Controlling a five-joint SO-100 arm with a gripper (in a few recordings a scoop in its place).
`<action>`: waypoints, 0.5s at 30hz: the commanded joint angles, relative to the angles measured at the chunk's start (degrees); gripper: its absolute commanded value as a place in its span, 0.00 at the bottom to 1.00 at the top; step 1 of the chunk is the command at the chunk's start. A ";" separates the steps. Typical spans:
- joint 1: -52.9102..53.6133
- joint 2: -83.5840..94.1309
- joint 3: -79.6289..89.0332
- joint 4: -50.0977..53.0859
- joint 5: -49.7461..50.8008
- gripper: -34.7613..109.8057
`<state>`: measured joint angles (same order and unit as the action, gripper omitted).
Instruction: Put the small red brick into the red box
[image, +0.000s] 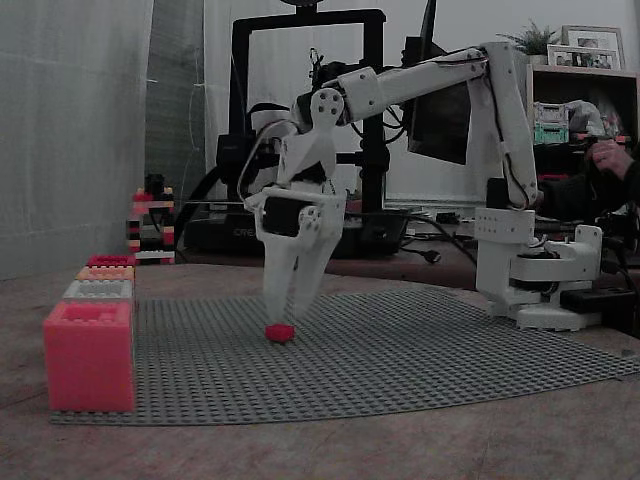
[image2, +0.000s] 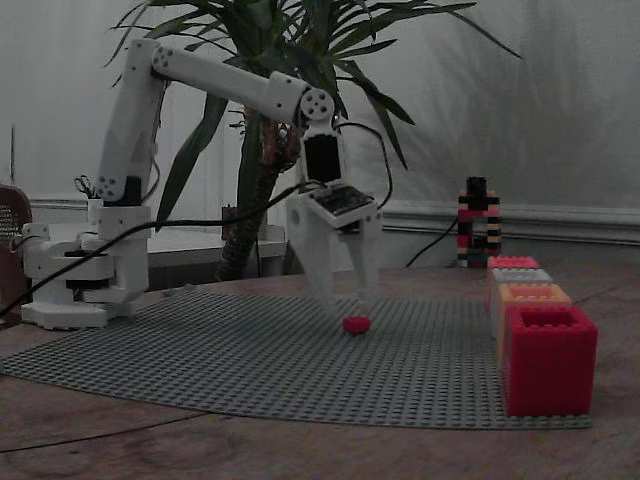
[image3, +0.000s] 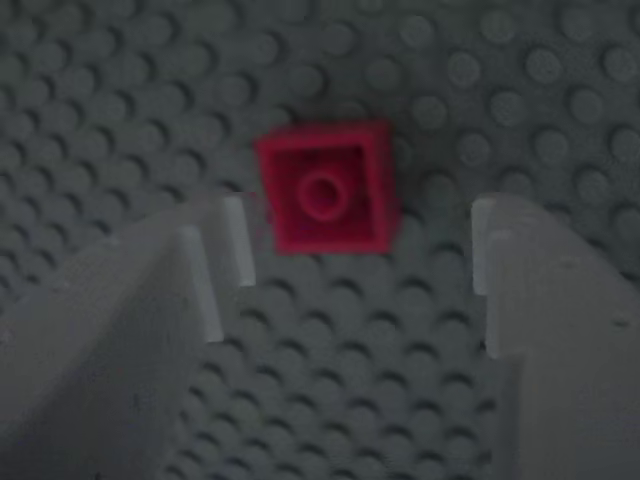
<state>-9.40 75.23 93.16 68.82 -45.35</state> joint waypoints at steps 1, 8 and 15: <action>-0.88 1.32 -3.96 -0.79 -0.18 0.37; -1.58 -0.44 -5.27 -1.32 0.70 0.37; -2.11 -1.93 -5.62 -2.11 1.58 0.37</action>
<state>-10.02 71.46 90.53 66.71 -43.59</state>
